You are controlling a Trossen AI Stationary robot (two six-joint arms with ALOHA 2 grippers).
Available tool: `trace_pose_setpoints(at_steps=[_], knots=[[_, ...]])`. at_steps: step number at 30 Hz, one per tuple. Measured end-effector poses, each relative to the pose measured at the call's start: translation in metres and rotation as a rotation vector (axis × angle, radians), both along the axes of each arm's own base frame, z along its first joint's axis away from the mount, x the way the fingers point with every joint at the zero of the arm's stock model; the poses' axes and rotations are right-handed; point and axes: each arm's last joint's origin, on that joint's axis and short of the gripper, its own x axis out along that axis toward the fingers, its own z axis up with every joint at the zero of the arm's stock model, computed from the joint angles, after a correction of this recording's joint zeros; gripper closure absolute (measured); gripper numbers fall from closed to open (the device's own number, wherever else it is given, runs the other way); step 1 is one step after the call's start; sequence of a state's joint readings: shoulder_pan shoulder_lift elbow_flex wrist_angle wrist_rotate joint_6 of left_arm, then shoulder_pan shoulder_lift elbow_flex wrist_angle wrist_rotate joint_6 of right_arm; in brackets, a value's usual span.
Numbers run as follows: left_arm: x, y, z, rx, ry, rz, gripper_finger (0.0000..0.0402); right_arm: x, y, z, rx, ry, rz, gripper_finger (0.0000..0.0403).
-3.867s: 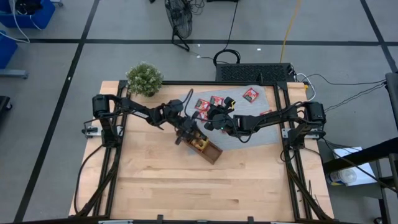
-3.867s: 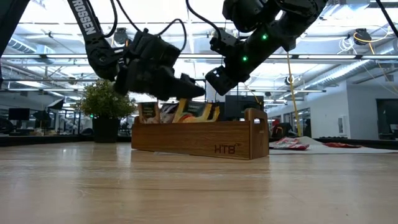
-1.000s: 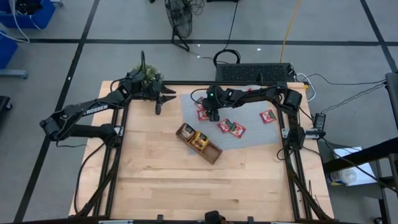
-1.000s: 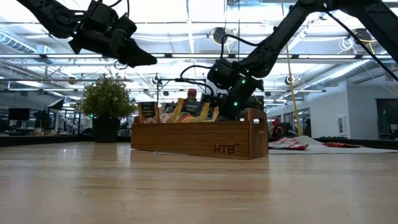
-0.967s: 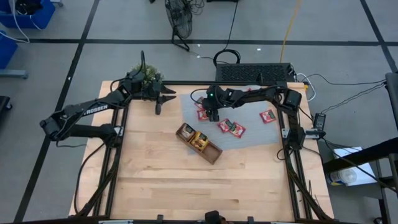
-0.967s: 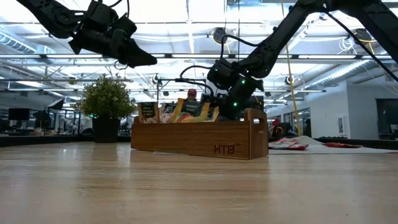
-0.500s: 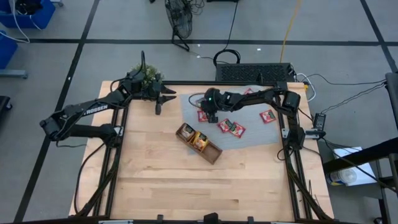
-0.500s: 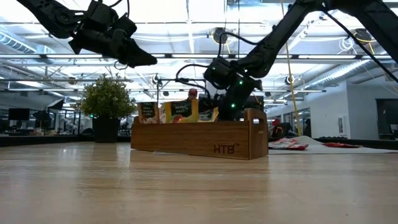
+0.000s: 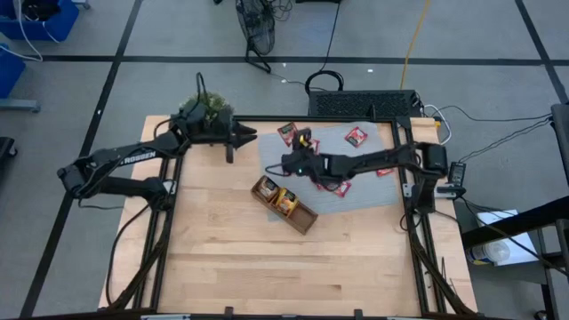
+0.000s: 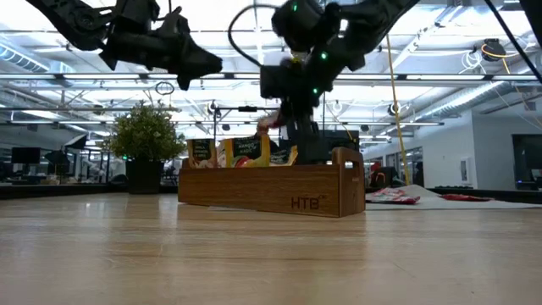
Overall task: Pick & Place Tea
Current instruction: Put the red tea bag into the right section of the wooden organizer
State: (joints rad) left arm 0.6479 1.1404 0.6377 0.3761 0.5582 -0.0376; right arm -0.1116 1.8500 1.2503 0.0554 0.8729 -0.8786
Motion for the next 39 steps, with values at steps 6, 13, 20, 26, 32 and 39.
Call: trace_pose_setpoints(at_steps=[6, 13, 20, 26, 32, 39], knots=[[0.018, 0.003, -0.014, -0.198, -0.008, 0.176, 0.0309, 0.002, 0.025, 0.0, -0.152, -0.061, 0.001, 0.0402], [0.038, 0.01, -0.036, -0.363, -0.034, 0.218, 0.0309, -0.007, 0.045, -0.004, -0.243, -0.21, 0.059, 0.0402], [0.06, 0.003, -0.043, -0.377, -0.128, 0.141, 0.0309, -0.013, 0.048, -0.01, -0.232, -0.26, 0.06, 0.0402], [0.07, -0.006, -0.047, -0.356, -0.159, 0.093, 0.0309, -0.013, 0.047, -0.01, -0.222, -0.27, 0.083, 0.0402], [0.072, -0.007, -0.048, -0.327, -0.165, 0.125, 0.0309, -0.012, 0.047, -0.01, -0.205, -0.296, 0.098, 0.0402], [0.073, -0.009, -0.048, -0.257, -0.152, 0.111, 0.031, -0.012, 0.047, -0.01, -0.195, -0.313, 0.096, 0.0402]])
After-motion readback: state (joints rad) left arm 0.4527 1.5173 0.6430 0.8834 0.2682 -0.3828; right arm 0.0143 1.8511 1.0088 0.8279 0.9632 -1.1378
